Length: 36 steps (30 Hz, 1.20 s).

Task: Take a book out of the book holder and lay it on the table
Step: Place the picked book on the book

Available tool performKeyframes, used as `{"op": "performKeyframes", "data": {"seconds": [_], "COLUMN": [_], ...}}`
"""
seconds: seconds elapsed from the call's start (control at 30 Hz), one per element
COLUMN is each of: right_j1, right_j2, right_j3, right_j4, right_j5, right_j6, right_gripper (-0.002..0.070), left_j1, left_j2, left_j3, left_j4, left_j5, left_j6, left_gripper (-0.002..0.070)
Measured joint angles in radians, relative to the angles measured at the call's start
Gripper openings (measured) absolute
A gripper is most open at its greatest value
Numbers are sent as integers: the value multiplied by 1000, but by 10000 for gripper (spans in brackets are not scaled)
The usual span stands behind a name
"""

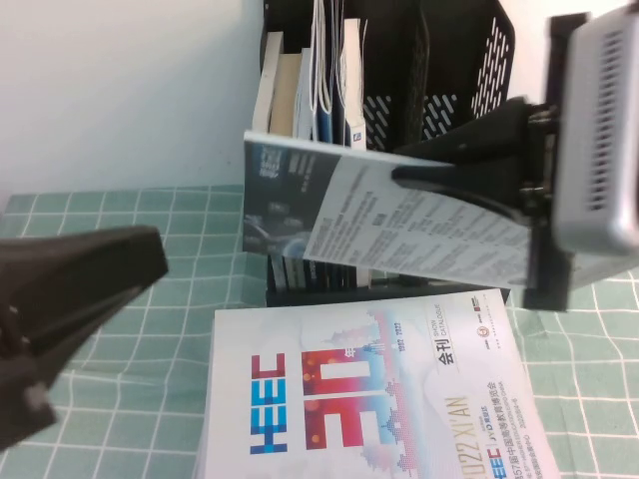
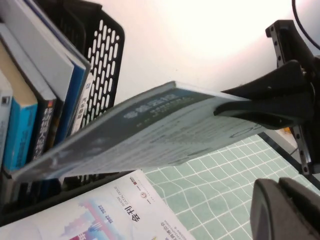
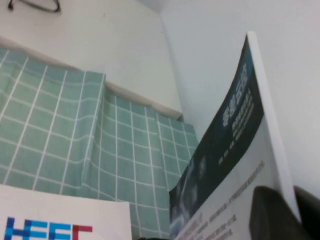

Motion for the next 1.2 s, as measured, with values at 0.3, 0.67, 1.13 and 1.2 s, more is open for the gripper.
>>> {"op": "performKeyframes", "data": {"seconds": [0.3,0.67,1.13,1.2], "right_j1": [20,93,119,119], "right_j2": [200,211,264,264], "right_j3": [-31,-34,-39,-28], "right_j4": [-9,-59,-157,-191], "right_j5": [5,-102,35,80], "right_j6": [-236,-429,-262,-179], "right_gripper": [25,25,25,25], "left_j1": [0,0,0,0], "left_j2": [5,5,5,5], "left_j3": [147,196,196,196], "left_j4": [-16,-78,-81,-81], "left_j5": [-183,-326,-177,-169], "left_j6": [-61,-94,-56,-53], "left_gripper": [-3,-3,-3,-3]}}
